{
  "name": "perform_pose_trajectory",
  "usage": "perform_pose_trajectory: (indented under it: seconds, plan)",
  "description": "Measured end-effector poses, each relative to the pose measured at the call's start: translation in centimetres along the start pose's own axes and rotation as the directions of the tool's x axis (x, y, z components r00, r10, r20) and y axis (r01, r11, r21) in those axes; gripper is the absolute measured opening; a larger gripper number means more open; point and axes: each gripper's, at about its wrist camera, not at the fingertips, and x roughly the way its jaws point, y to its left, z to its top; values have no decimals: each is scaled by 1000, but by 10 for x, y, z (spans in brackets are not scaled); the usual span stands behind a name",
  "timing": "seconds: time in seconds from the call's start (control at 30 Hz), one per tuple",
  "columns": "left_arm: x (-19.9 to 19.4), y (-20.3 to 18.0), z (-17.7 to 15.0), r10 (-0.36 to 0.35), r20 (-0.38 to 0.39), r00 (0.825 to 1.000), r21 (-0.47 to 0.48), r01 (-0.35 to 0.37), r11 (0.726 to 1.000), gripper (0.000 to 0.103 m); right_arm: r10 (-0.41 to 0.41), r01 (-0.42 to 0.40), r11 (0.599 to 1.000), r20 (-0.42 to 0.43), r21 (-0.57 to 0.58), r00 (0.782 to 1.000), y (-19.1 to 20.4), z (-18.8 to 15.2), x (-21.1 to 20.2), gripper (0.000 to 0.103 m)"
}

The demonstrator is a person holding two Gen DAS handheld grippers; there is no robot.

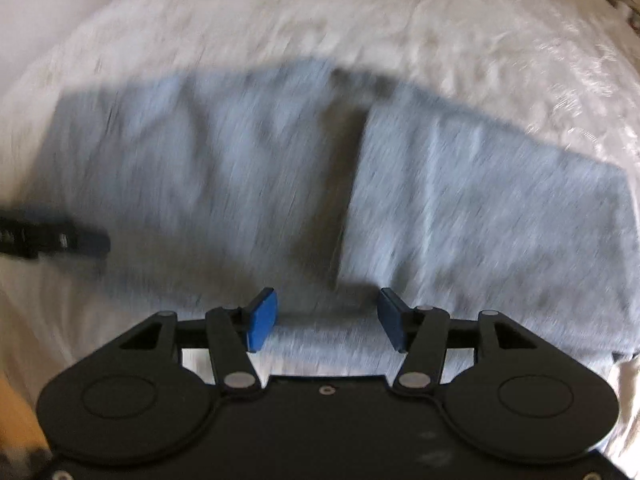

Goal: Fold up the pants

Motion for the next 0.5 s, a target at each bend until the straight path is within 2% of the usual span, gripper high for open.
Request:
perform_pose_trajectory:
  seconds: [0.03, 0.1, 0.23, 0.3, 0.37, 0.4, 0.5]
  plan:
    - [0, -3, -1, 4, -1, 1000, 17, -4, 1000, 75, -6, 6, 1000, -22, -15, 1000, 4, -5, 6, 59]
    - [-7, -3, -2, -9, 21, 1000, 24, 9, 1000, 76, -18, 18, 1000, -14, -17, 1000, 7, -10, 8, 59]
    - [-32, 11, 0, -39, 112, 993, -46, 44, 998, 77, -19, 19, 1000, -45, 8, 999, 7, -4, 14, 62]
    - [-47, 24, 5, -38, 167, 985, -101, 56, 993, 83, -20, 20, 1000, -56, 4, 998, 7, -2, 16, 64]
    - [-57, 41, 10, -30, 210, 977, -164, 66, 984, 99, -21, 21, 1000, -58, 11, 998, 3, -4, 16, 64]
    - [-58, 48, 13, -27, 219, 975, -193, 70, 979, 102, -21, 22, 1000, -59, 12, 998, 3, -5, 16, 65]
    - [-62, 79, 19, 3, 221, 975, -259, 56, 964, 102, -24, 25, 1000, -62, 12, 998, 3, -4, 15, 65]
